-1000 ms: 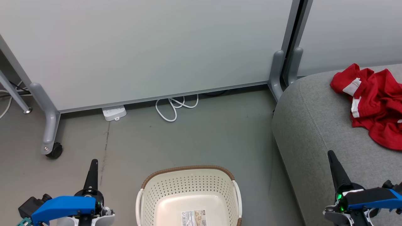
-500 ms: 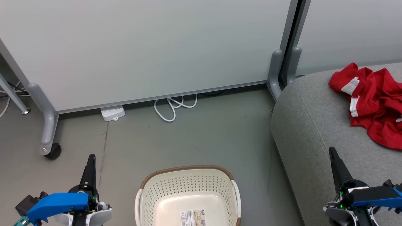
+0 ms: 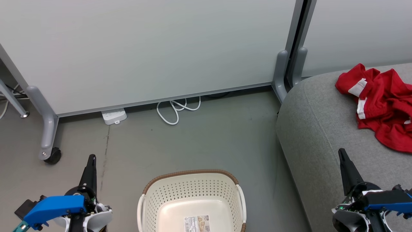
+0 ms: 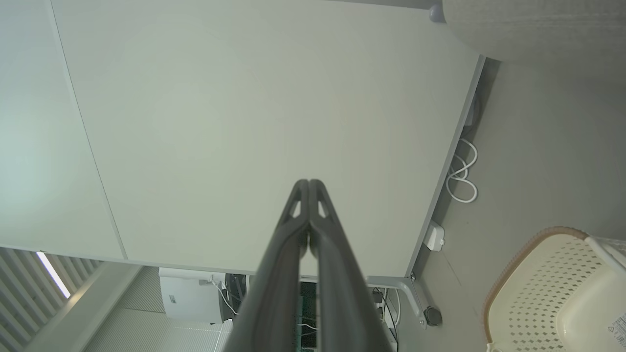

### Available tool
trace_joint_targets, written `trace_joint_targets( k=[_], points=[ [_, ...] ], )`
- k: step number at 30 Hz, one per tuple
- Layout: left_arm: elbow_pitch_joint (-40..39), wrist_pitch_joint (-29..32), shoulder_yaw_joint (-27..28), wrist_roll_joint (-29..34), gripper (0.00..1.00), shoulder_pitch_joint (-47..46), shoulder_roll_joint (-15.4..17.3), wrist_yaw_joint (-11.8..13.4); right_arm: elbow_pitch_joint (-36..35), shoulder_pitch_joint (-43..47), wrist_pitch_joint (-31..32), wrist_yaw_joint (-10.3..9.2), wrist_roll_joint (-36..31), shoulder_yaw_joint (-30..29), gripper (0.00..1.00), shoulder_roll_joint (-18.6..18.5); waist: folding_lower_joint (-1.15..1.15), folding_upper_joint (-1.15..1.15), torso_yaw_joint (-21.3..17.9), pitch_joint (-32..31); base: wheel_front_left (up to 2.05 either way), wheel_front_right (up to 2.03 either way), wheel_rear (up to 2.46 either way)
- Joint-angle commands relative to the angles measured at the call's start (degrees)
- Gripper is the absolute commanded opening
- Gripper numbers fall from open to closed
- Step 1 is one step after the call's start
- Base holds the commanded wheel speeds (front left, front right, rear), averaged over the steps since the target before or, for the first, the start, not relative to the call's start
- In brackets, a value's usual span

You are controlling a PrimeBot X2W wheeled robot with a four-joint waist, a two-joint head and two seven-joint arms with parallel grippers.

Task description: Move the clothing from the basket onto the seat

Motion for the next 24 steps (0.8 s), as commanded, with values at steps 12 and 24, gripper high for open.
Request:
trace_joint_targets(
  k=[12, 24],
  points=[
    [-0.8, 1.1, 1.1, -3.3, 0.00, -1.1, -0.3, -0.2, -0.2, -0.9, 0.6, 0.02, 4.1, -0.2, 0.00, -0.4, 0.00, 0.00, -0.2, 0.1, 0.00, 0.00, 0.00],
    [-0.8, 1.2, 1.1, -3.2, 0.00, -1.1, -0.3, -0.2, -0.2, -0.9, 0.6, 0.02, 4.1, -0.2, 0.00, -0.4, 0.00, 0.00, -0.2, 0.1, 0.00, 0.00, 0.00]
  ],
)
